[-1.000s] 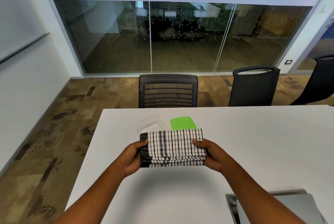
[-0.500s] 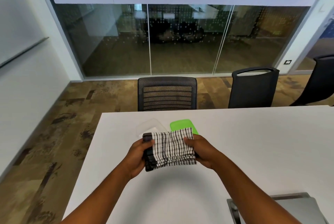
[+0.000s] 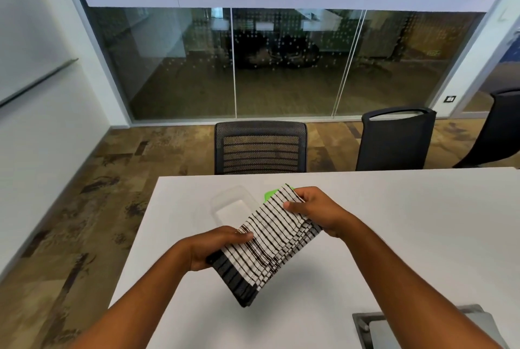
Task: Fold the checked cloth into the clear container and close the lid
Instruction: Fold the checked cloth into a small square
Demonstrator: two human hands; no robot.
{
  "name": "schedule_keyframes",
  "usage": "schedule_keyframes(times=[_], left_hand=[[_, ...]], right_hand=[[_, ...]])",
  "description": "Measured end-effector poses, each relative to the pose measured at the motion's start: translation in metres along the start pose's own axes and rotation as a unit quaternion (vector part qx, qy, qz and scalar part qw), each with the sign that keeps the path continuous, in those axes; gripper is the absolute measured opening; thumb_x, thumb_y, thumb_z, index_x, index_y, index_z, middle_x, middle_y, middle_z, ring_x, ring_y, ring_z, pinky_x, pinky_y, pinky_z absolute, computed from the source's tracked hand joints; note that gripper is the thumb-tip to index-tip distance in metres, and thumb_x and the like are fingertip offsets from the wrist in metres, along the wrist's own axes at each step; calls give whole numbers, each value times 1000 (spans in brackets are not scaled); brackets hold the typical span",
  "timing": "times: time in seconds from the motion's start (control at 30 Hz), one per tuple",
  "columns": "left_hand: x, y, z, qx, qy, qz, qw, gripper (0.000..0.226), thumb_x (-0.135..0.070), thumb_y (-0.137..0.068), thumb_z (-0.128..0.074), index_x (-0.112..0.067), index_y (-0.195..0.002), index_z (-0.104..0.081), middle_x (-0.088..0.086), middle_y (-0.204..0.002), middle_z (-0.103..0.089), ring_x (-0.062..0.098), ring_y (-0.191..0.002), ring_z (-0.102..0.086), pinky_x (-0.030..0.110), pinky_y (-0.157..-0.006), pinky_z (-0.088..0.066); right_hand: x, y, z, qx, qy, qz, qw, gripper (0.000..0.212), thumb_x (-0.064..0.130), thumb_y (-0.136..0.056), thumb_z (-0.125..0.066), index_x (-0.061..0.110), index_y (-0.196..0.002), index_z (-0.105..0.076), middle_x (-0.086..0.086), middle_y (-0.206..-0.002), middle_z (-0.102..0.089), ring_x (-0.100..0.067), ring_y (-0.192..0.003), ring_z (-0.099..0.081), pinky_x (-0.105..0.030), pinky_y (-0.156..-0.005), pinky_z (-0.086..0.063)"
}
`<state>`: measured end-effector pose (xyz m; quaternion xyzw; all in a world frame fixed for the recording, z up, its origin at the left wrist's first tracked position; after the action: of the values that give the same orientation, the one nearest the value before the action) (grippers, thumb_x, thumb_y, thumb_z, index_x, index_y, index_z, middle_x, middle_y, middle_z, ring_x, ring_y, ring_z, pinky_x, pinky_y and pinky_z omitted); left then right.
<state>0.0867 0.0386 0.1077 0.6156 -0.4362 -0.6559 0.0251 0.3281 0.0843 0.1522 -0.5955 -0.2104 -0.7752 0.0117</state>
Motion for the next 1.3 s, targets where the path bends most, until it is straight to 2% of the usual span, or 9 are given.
schedule_keyframes(times=[0.2,0.43,0.57,0.7,0.8,0.93,1.03,1.2,1.3], left_hand=[[16,-19,-10,31,116,63,991,49,-36,-96,-58,-4,-133,-60,18,-133,-65,35,-127,-59,49,-117,-38],[17,-30,-22,51,251,35,966,54,-38,-99,-44,-1,-134,-60,23,-140,-59,39,-132,-53,51,-116,-37],[14,-33,-19,17,304,0,953,57,-34,-93,-47,2,-135,-58,26,-139,-57,42,-132,-54,56,-115,-36],[9,-36,-12,-19,366,-24,930,55,-28,-96,-41,7,-136,-55,30,-134,-60,45,-120,-61,56,-107,-44],[7,-36,-9,-31,395,-32,918,54,-26,-96,-37,7,-134,-56,28,-124,-66,43,-106,-69,54,-101,-49],[9,-34,-6,-27,409,-39,911,58,-30,-96,-32,3,-138,-54,27,-138,-58,43,-132,-53,61,-113,-35],[9,-30,-9,-17,416,-51,908,61,-33,-93,-34,2,-138,-55,26,-140,-57,41,-133,-50,60,-114,-33],[9,-23,-7,-7,439,-90,894,65,-49,-94,-46,2,-130,-62,26,-136,-60,40,-130,-53,55,-119,-28],[8,-20,-12,-30,394,-86,914,49,-32,-96,-52,3,-129,-63,24,-130,-65,37,-126,-59,53,-116,-36]], right_hand=[[8,-1,-4,12,71,37,997,16,18,-96,-66,20,-109,-74,-2,-107,-78,-24,-100,-75,-49,-90,-61],[14,7,-20,28,204,119,971,18,14,-97,-63,16,-113,-73,5,-107,-73,-4,-93,-65,-22,-79,-52],[-4,10,-44,-33,322,192,926,25,28,-94,-56,34,-116,-64,8,-105,-75,-19,-94,-69,-39,-82,-54],[-19,18,-70,-40,404,233,884,52,34,-93,-43,50,-142,-42,16,-136,-65,-17,-119,-65,-36,-94,-54],[-36,20,-80,-41,424,254,868,54,26,-97,-47,43,-147,-44,15,-150,-52,-13,-136,-53,-34,-107,-49],[-54,21,-98,-49,465,298,832,64,6,-88,-55,31,-147,-48,3,-152,-52,-27,-137,-54,-42,-107,-49],[-62,20,-108,-68,493,316,808,71,4,-84,-60,28,-149,-45,-1,-155,-49,-31,-139,-52,-46,-107,-50],[-75,29,-121,-37,527,302,793,68,31,-100,-45,23,-161,-16,-4,-170,-12,-31,-157,-10,-51,-125,-13],[-81,33,-122,43,522,290,801,76,50,-101,-39,22,-162,-2,-2,-171,10,-27,-157,14,-45,-125,6]])
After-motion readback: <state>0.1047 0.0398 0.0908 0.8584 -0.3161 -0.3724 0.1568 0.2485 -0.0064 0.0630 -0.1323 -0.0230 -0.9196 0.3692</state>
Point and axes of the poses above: each hand's wrist, its own y-axis away from the middle knuckle, its own z-axis out of the back of the hand, x = y × z, the point moved 4 cm from there along -y, towards the middle knuckle
